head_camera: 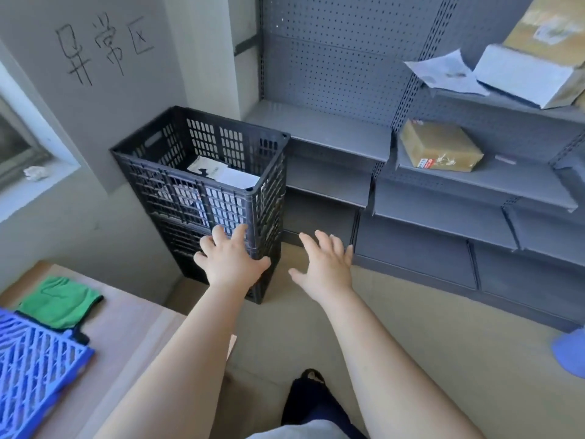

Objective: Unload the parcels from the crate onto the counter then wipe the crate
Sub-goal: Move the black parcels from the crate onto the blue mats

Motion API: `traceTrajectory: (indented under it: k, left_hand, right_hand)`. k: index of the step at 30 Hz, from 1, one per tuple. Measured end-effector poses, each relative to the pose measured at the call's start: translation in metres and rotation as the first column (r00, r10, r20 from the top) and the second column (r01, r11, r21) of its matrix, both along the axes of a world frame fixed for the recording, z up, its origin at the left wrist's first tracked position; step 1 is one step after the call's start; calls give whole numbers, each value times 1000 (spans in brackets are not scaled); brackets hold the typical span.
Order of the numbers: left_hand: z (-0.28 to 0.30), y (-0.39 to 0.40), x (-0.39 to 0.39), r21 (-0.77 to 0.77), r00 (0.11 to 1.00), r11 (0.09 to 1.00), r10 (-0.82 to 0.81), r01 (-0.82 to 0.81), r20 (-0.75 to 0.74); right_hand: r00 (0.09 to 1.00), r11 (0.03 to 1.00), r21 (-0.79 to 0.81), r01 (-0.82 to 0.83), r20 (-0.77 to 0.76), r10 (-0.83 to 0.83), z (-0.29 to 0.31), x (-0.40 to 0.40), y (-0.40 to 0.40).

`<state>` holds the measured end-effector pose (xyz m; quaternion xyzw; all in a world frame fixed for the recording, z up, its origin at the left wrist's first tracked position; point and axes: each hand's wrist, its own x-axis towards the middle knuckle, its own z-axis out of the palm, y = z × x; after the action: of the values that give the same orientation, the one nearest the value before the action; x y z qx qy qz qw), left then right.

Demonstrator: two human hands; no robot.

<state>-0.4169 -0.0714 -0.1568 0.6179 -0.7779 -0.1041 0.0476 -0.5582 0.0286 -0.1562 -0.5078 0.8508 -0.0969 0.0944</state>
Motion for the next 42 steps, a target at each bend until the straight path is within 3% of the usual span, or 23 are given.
traceTrajectory:
  k: [7,14,21,29,34,40,42]
  left_hand:
    - [23,-105,-82,-27,985,987,158,-160,-69]
    - [2,-195,-95,-87,898,912,373,-401,-236]
    - [-23,-306,-121,-30,911,914,399,-404,-105]
    - [-61,-401,-140,153,897,884,439,-441,46]
    - [-71,-449,-120,170,810,794,584,-584,53]
    - [-80,-489,-103,269,570,547,822,-793,9]
    - [-82,-500,-100,245,534,513,845,-822,23]
  right_hand:
    - [961,960,-38,-276,-15,276,27,-90,-134]
    - [865,866,-9,-499,-55,498,24,-105,-270]
    - [794,800,48,-599,-93,600,6,-115,-400]
    - [772,756,200,-623,-1,636,-14,-126,-518]
    - [727,702,210,-680,75,682,-40,-116,-579]
    - [552,508,271,-818,115,826,-63,-113,-651]
    - [494,435,305,-847,151,856,-69,-110,-675]
